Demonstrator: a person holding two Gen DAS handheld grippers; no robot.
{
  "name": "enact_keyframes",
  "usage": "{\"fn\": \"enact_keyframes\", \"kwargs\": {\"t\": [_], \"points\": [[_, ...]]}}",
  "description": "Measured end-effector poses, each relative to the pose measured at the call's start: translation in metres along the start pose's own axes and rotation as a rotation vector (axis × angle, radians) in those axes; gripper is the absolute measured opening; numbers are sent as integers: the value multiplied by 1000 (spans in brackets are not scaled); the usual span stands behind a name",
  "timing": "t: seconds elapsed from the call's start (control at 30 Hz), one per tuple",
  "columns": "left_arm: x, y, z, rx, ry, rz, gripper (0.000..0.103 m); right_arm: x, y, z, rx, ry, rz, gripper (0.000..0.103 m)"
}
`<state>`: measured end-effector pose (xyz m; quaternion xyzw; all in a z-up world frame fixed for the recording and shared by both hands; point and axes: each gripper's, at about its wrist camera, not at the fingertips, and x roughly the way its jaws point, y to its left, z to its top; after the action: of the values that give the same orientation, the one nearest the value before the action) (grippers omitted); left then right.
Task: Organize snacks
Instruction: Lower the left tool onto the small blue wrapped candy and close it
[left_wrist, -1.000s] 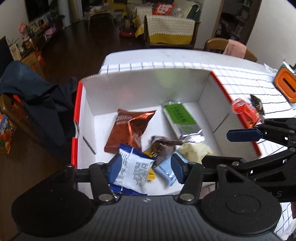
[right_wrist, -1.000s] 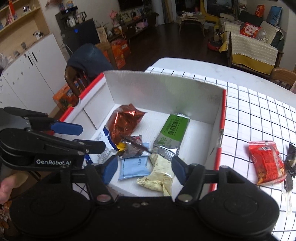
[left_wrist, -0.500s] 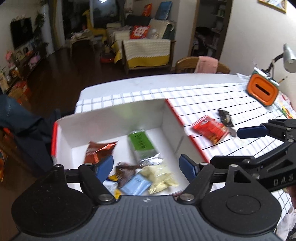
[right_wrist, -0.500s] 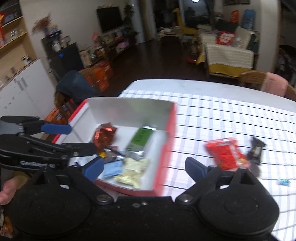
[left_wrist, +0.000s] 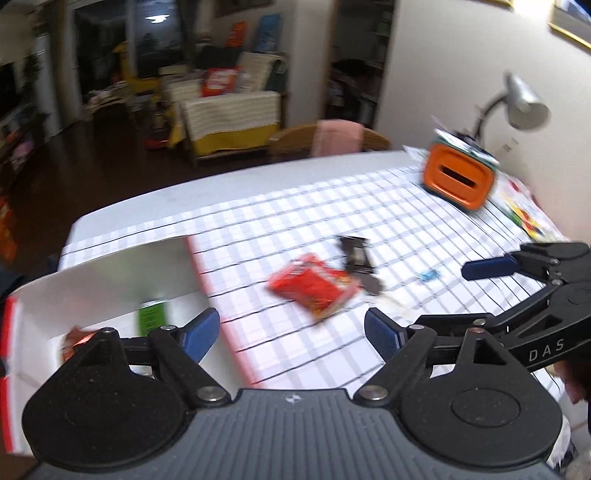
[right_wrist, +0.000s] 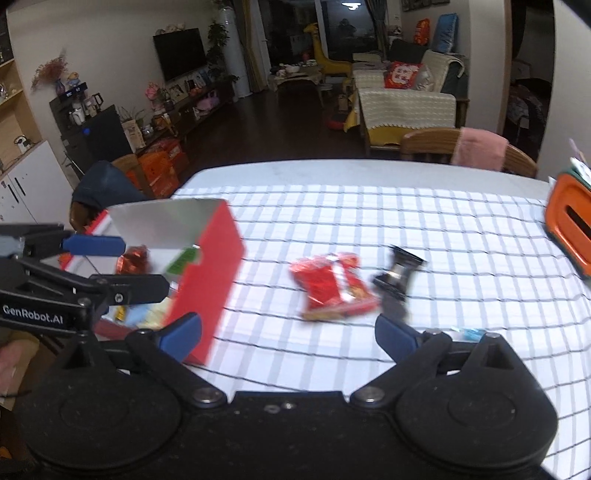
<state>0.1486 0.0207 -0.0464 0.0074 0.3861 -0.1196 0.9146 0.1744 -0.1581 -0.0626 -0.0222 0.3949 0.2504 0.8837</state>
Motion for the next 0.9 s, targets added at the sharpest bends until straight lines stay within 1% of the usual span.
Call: {"fn": "enact_keyframes", "kwargs": {"t": [0.17, 0.37, 0.5, 0.6, 0.7, 0.87, 0.9], "points": [[42, -57, 13, 102, 38, -33, 86, -13, -52, -15, 15, -2, -28, 100], [97, -116, 24, 193, 84, -93, 86, -22, -118, -30, 38, 17, -57, 100], [132, -147, 30, 233, 110, -121, 86, -25, -160, -31, 37, 30, -83, 100], [154, -171, 31, 288, 124, -144, 86, -25, -190, -26, 44, 34, -98, 100], [175, -187, 35, 330, 149, -171, 86, -22, -217, -19, 50, 37, -90, 100], [211, -197, 46, 340, 191, -206, 85, -8, -246, -8, 64, 37, -91, 99], [217, -198, 48, 344, 198, -212, 82, -5, -251, -7, 71, 39, -90, 98]]}}
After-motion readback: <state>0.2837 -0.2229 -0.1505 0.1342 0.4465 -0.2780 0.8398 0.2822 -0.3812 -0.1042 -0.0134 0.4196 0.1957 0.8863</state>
